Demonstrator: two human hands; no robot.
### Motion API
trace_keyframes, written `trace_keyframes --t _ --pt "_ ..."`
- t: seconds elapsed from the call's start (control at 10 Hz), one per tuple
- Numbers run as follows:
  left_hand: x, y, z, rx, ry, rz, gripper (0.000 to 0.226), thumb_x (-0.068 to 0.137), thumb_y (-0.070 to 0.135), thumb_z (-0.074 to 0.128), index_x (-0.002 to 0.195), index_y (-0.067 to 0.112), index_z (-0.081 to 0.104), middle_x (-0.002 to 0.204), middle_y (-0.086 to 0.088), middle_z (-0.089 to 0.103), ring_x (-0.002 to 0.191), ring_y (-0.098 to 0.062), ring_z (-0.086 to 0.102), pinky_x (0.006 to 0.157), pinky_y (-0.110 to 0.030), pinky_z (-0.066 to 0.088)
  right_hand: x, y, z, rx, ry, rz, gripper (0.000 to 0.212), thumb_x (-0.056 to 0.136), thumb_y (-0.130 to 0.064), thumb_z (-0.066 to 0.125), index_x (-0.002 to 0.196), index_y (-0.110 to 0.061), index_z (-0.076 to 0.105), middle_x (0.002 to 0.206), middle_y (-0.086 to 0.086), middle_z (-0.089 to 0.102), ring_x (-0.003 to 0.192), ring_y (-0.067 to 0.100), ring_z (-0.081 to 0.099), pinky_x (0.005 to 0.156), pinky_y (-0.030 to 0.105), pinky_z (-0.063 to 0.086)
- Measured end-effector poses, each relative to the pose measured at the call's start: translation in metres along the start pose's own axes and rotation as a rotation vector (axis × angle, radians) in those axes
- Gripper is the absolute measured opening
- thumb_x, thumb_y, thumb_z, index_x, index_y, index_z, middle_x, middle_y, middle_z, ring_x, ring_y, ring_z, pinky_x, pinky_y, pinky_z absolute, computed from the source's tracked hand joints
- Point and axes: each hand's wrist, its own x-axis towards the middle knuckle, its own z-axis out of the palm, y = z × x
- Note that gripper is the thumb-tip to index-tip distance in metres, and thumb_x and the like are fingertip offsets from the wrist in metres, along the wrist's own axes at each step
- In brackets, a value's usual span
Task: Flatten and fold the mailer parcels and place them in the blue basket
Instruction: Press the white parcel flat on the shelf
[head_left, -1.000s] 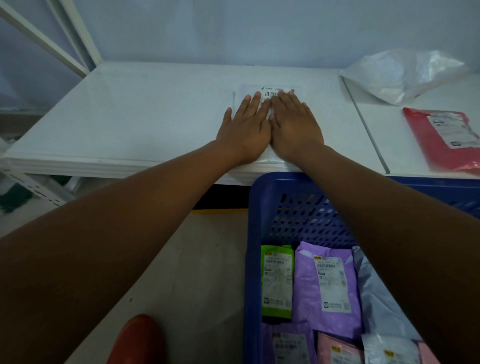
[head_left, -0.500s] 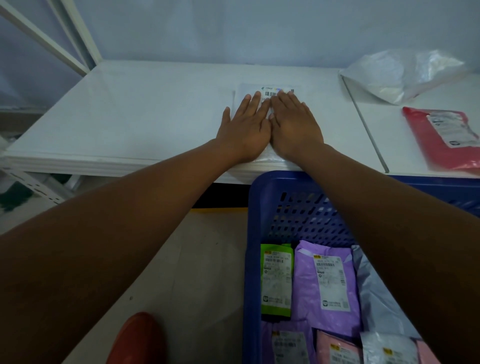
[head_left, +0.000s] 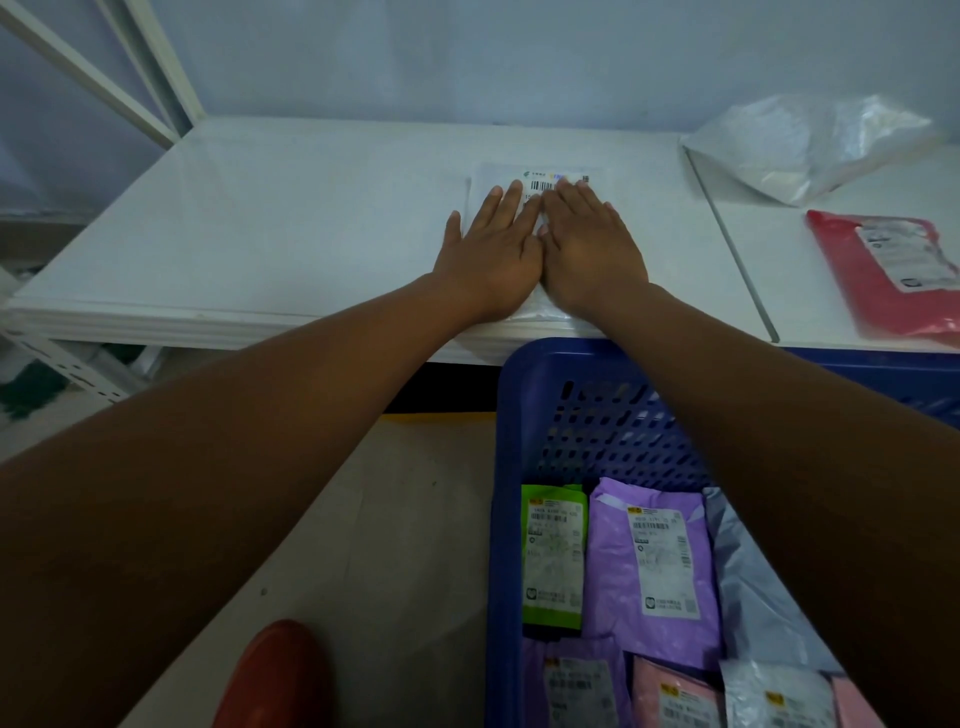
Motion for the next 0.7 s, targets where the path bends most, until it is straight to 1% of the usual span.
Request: trace_keyframes --t 0.2,0.4,0.7 --pt "-0.0001 -0.0001 0.0007 -0.001 -0.003 -0.002 0.055 0.106 0.038 0.01 0.159 0.026 -0.002 0.166 0.005 -0.011 0.151 -0.011 -0.013 0.122 -0.051 -0.006 0.0001 0.0007 0.0014 0.015 0.007 -0.011 0.054 0.106 -0.029 0.027 0.156 -0.01 0.024 0.165 0.01 0.017 0.153 0.024 0.009 0.124 0.041 0.009" --pt "-0.0001 -0.0007 0.0007 0.004 -0.003 0.002 0.055 0.106 0.036 0.011 0.159 0.026 -0.002 0.166 0.004 -0.01 0.152 -0.012 -0.013 0.122 -0.051 -0.006 0.0011 0.0011 0.0006 -0.006 -0.018 -0.003 0.055 0.106 -0.029 0.026 0.157 -0.011 0.02 0.165 0.008 0.014 0.153 0.023 0.007 0.124 0.04 0.008" --pt "0.0002 -0.0001 0.0011 0.017 -0.013 -0.001 0.055 0.106 0.036 0.011 0.159 0.025 -0.002 0.166 0.004 -0.011 0.152 -0.012 -0.012 0.122 -0.052 -0.006 0.0016 0.0024 0.0009 -0.002 -0.028 -0.003 0.055 0.106 -0.029 0.027 0.157 -0.011 0.021 0.165 0.008 0.014 0.153 0.023 0.007 0.124 0.04 0.007"
